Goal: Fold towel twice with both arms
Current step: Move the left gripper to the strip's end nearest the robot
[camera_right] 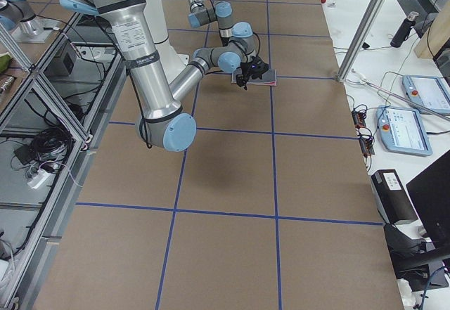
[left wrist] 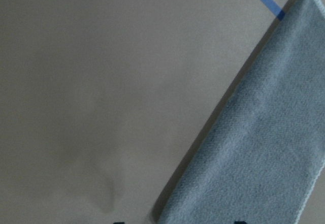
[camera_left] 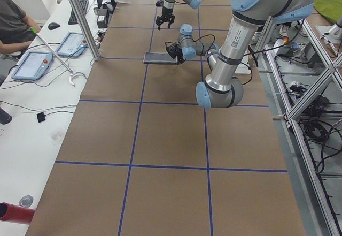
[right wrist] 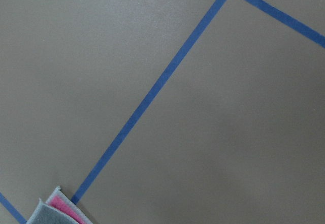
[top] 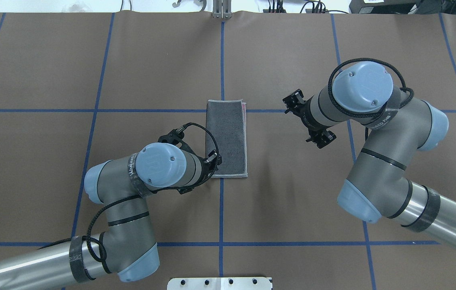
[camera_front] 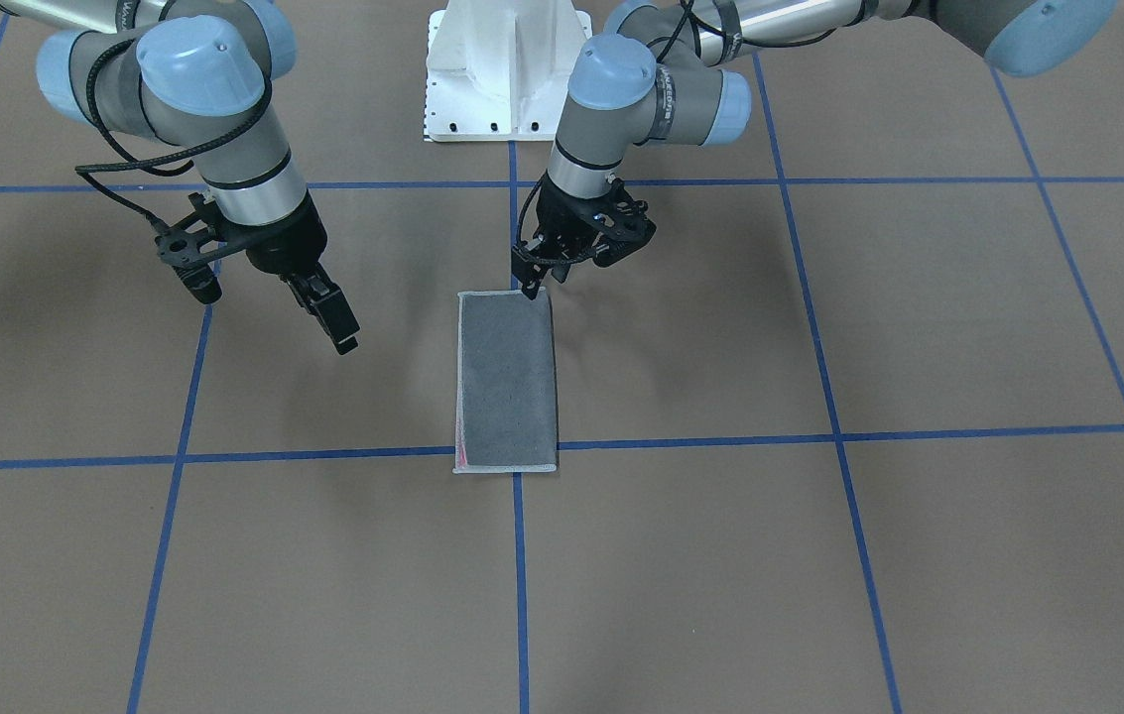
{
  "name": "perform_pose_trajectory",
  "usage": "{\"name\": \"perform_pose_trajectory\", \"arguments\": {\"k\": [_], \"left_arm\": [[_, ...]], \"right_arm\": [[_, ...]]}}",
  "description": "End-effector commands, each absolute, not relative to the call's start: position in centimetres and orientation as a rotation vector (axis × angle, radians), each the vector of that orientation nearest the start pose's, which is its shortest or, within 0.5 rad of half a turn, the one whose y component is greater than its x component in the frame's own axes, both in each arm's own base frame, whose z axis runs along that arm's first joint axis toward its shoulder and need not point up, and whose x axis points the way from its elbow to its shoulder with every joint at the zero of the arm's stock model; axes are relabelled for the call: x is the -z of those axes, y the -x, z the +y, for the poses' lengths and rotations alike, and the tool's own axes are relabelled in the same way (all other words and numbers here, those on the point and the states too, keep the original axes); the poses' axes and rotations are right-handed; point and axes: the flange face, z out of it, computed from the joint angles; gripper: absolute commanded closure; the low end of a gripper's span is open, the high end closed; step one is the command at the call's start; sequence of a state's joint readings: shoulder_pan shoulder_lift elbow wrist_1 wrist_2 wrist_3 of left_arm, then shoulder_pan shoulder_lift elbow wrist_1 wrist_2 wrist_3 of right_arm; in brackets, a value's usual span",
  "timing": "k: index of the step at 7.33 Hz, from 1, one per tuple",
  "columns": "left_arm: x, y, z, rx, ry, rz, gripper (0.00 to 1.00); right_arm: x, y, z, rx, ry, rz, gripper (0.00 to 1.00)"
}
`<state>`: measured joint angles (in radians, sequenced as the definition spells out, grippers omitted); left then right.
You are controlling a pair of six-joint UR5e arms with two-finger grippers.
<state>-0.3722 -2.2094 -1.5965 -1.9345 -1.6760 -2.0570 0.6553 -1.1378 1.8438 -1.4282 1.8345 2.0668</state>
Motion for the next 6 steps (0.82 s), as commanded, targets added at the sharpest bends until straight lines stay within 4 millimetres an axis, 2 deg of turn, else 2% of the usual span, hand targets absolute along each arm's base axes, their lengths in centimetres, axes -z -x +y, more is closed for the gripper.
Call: {"name": "perform_pose_trajectory", "arguments": {"k": [1, 5, 6], "left_arm": [[-23.00, -61.01, -36.84, 0.738, 0.164, 1.039, 0.48], [-23.17, -61.15, -36.96, 0.741, 0.157, 1.035, 0.57], [-23.17, -61.13, -37.03, 0.745, 0.150, 1.035, 0.63]], "right_arm": [[-28.21, 42.18, -45.94, -0.964, 0.189, -0.898, 0.00], [-28.35, 42.26, -45.90, -0.963, 0.188, -0.897, 0.00], [-28.45, 42.25, -45.89, -0.964, 0.188, -0.895, 0.00]]}}
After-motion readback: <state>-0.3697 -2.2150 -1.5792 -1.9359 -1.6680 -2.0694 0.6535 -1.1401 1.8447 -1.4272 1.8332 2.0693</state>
